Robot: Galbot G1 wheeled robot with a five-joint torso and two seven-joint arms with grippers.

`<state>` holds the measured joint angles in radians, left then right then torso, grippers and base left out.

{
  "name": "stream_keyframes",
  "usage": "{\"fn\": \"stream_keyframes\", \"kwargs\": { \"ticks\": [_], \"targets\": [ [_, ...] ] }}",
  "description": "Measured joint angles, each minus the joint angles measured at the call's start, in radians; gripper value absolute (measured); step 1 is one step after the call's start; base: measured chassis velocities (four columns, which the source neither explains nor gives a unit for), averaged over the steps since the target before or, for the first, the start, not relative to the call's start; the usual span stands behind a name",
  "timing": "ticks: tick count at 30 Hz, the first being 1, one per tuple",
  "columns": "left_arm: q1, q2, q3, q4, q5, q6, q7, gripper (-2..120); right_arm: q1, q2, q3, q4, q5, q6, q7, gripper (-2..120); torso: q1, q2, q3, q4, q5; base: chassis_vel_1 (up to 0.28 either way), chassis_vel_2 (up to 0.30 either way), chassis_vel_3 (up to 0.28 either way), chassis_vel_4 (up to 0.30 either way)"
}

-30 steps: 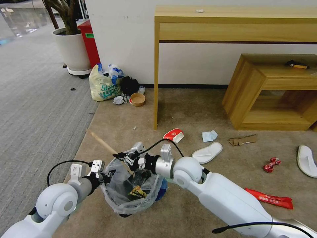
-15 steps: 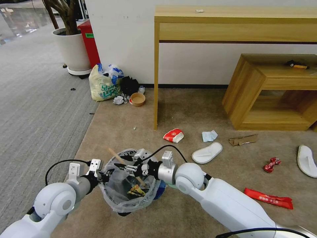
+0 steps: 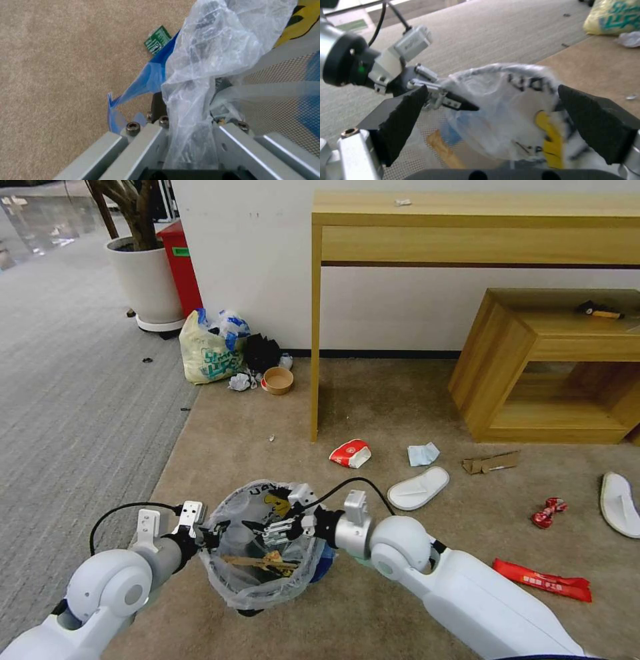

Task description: Pick up the trash bin and place the garbage on the floor into it.

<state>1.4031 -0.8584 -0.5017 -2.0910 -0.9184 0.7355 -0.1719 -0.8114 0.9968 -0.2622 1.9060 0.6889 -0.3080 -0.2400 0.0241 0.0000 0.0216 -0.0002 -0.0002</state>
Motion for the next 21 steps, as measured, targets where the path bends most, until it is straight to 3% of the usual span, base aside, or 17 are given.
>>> {"fn": "stream_keyframes", "kwargs": {
  "ticks": [13,15,21],
  "targets": [
    [0.024,-0.019,-0.044,0.0,0.013,0.0,0.017,0,-0.085,-0.059,0.219,0.082,0.036,-0.017,0.011,100,0.0,0.0,0.0,0.0,0.0,0.0,0.0,0.0,0.0],
    [0.031,-0.027,-0.059,0.001,0.015,0.0,0.025,0,-0.132,-0.072,0.318,0.086,0.038,-0.019,0.013,100,0.0,0.0,0.0,0.0001,0.0,0.0,0.0,0.0,0.0],
    [0.053,-0.034,-0.091,0.003,0.031,0.0,0.056,0,-0.239,-0.085,0.488,0.097,0.025,-0.02,0.014,100,0.0,0.0,0.0,0.0,-0.0001,0.0,0.0,0.0,0.0]
  ]
}}
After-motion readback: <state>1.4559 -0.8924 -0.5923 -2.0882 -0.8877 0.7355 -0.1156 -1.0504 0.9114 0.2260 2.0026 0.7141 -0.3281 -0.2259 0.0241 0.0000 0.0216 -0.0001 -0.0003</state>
